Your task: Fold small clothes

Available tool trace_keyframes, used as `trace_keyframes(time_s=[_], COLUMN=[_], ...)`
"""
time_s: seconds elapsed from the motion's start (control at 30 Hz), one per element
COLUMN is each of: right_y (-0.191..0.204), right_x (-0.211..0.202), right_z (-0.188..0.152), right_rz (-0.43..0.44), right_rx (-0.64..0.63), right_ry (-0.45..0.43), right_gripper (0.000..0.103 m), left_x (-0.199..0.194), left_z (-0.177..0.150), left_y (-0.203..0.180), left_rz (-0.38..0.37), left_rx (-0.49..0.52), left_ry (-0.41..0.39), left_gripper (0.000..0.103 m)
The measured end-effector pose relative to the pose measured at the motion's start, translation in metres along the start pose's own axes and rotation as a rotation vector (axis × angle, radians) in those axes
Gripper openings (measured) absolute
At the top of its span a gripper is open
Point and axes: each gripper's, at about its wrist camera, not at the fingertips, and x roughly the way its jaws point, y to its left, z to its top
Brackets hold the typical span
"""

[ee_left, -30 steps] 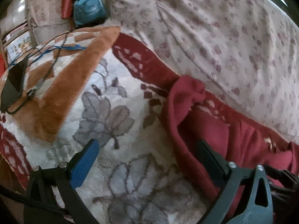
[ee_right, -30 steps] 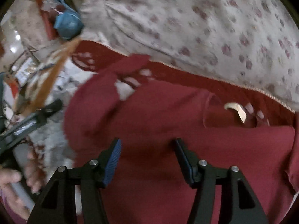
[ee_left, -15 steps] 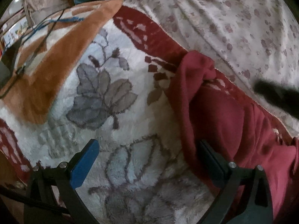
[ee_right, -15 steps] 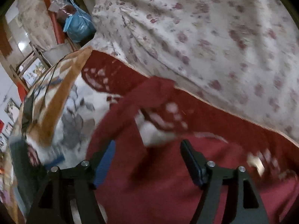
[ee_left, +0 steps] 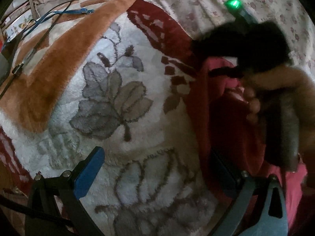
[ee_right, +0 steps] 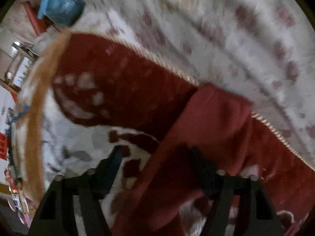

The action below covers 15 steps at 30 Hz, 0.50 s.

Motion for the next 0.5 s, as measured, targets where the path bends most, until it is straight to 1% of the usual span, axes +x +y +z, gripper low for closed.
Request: trace_keyframes(time_s=[0.03,0.07,0.13,0.2,0.37,0.43,0.5], right_y=[0.0,-0.001,-0.003,-0.005,-0.023,-0.038,-0.052], right_x=[0.006,0.007,-0.004,-0.029,-0.123,-0.169,-0.202], right_z=[-0.001,-0.002,-0.007,-0.012,-0.04,-0.059,-0.077], right_rz=[-0.016,-0.025,-0.007,0.005,0.06,0.077,0.079], right_rx=[-0.008,-0.013,-0.013,-0.022,-0.019,-0.013,-0.005], right_ry=[0.009,0.001,-0.038,-0.097,-0.258,-0.328,-0.376], right_gripper=[0.03,0.013,0.009,0.008,0.007,0.006,0.006], left_x=[0.001,0.002,0.002,0.002,-0.004,-0.01,-0.018], left_z=[0.0,0.0,0.0,0.001,-0.001,-0.003,-0.007], left_y=[0.0,0.0,0.0,-0.001,-0.004,-0.005,-0.009], left_rz=[0.006,0.006,0.018,0.032,0.03,0.016,-0.003], left_rx=[0.002,0.004,0.008,0.012,0.028,0.032,0.046], left_ry=[0.0,0.0,-0.001,-0.008,-0.033,-0.052,-0.071], left_gripper=[0.103,0.103,0.103,0.103,0.103,0.103,0.103])
